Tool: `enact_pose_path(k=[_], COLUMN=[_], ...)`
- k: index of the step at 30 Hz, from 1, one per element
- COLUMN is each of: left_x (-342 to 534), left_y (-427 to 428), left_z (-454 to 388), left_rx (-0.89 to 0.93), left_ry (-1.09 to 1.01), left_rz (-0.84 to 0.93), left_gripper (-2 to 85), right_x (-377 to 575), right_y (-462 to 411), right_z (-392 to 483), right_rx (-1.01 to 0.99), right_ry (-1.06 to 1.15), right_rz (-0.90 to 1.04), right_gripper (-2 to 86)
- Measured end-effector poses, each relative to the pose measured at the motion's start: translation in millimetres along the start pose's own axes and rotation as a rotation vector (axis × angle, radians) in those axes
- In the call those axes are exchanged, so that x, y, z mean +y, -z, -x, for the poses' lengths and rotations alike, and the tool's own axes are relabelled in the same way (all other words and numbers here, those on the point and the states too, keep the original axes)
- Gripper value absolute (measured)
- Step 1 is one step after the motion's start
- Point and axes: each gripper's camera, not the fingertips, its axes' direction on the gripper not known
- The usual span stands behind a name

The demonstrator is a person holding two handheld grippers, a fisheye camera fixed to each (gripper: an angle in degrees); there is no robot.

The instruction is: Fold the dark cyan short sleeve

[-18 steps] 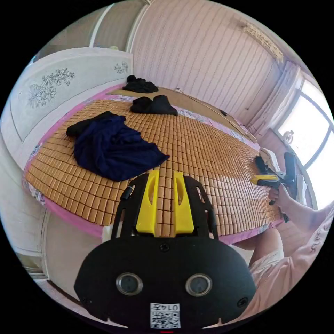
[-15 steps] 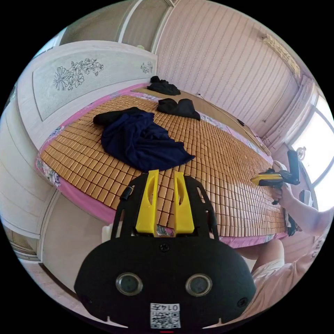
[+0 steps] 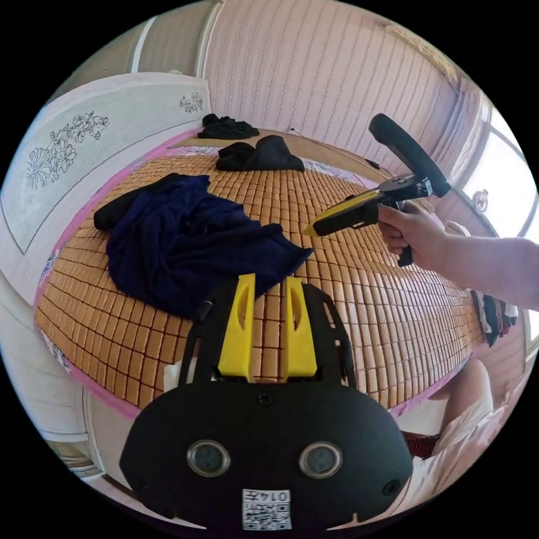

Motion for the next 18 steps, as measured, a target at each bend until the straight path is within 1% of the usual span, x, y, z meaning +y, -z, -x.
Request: enact_pose_path(k=[3, 4, 5, 7, 9, 10, 11, 15, 17, 18], left_x=[-41.9, -57.7, -71.6, -83.6, -91.4, -97.2, -101.5, -95.5, -75.8, -69.6], left_y=[-25.4, -39.2, -51.3, -59.4, -49.9, -44.0, -36.8, 11.5, 74.4, 90.4], left_z=[-49.0, -63.5, -70.7, -72.5, -70.6, -71.1, -71.0, -78.1, -92.1, -94.5], left_rx=[0.004, -0.011, -0.054, -0.119, -0.098, -0.082, -0.063, 0.028, 0.115, 0.147], left_ry=[-0.070, -0.091, -0.065, -0.015, 0.020, 0.019, 0.026, -0.001, -0.064, -0.072], left_rz=[0.006, 0.056, 0.131, 0.197, 0.175, 0.191, 0.203, 0.197, 0.164, 0.161], left_gripper=[8.5, 8.6, 8.5, 7.6, 4.6, 0.8, 0.1, -0.8, -0.9, -0.9], right_x=[-7.4, -7.6, -7.1, -5.8, -3.1, -0.9, 2.3, 12.3, 19.8, 21.9], right_y=[-0.4, 1.3, 3.4, 6.2, 8.1, 8.2, 8.2, 2.4, -3.7, -5.5], right_z=[-16.1, -22.5, -28.2, -35.4, -42.1, -46.3, -50.0, -58.1, -59.0, -58.5], right_rx=[-0.028, -0.037, -0.036, -0.033, -0.047, -0.062, -0.080, -0.185, -0.296, -0.315], right_ry=[-0.037, -0.047, -0.051, -0.048, -0.050, -0.059, -0.072, -0.121, -0.135, -0.142], right_rz=[-0.011, -0.012, -0.011, -0.003, -0.001, 0.001, -0.008, -0.015, -0.018, -0.017], right_gripper=[6.1, 6.1, 6.1, 6.1, 6.2, 6.4, 6.4, 6.5, 6.7, 6.8])
